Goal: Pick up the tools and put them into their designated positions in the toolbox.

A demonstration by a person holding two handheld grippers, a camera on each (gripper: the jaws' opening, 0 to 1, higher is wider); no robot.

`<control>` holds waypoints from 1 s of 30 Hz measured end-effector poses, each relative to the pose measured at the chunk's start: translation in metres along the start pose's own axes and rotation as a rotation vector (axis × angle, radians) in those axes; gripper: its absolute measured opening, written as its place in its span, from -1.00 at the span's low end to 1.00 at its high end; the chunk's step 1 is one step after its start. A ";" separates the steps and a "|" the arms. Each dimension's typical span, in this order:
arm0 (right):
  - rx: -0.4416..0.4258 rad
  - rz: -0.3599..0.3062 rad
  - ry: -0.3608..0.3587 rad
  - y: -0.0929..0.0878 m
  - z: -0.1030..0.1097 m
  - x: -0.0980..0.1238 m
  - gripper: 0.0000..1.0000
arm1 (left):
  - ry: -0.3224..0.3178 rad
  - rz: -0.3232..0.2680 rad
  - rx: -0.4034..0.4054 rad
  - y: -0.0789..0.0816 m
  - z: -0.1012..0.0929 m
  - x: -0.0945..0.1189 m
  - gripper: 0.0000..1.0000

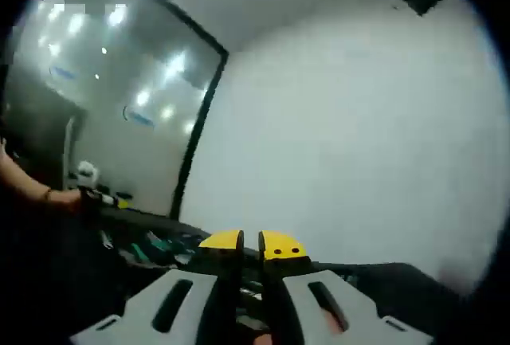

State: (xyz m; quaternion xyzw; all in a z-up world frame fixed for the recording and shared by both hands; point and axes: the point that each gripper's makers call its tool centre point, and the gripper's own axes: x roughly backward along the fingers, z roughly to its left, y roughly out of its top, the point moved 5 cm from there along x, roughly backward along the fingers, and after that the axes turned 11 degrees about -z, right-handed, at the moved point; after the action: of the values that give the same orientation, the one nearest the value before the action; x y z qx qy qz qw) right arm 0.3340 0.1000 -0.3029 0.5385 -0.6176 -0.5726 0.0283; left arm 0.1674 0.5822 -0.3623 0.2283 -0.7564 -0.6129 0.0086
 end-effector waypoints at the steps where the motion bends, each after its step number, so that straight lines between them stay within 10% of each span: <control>1: 0.002 0.080 0.019 -0.009 0.004 0.002 -0.87 | 0.015 0.004 -0.003 0.000 0.002 0.001 -0.79; 7: 0.093 0.107 0.077 -0.006 0.022 0.007 -0.87 | 0.072 -0.019 0.047 0.003 0.013 0.003 -0.70; 11: 0.255 0.148 0.142 -0.011 0.037 0.008 -0.87 | 0.067 0.025 0.048 -0.005 0.016 -0.003 -0.57; 17: 0.247 0.171 0.141 -0.014 0.034 0.008 -0.87 | 0.069 0.140 0.064 -0.019 0.042 -0.031 -0.46; 24: 0.240 0.221 0.115 -0.030 0.023 0.004 -0.87 | -0.019 0.172 -0.097 -0.028 0.070 -0.084 -0.25; 27: 0.242 0.235 0.113 -0.032 0.023 0.004 -0.87 | -0.027 0.307 -0.165 -0.048 0.065 -0.084 -0.38; 30: 0.254 0.239 0.114 -0.032 0.024 0.004 -0.87 | -0.098 0.289 -0.197 -0.055 0.050 -0.092 -0.17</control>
State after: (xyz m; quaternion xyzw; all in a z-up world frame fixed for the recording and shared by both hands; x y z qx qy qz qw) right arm 0.3372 0.1208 -0.3371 0.4921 -0.7419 -0.4511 0.0627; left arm 0.2538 0.6530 -0.4017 0.0854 -0.7171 -0.6868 0.0820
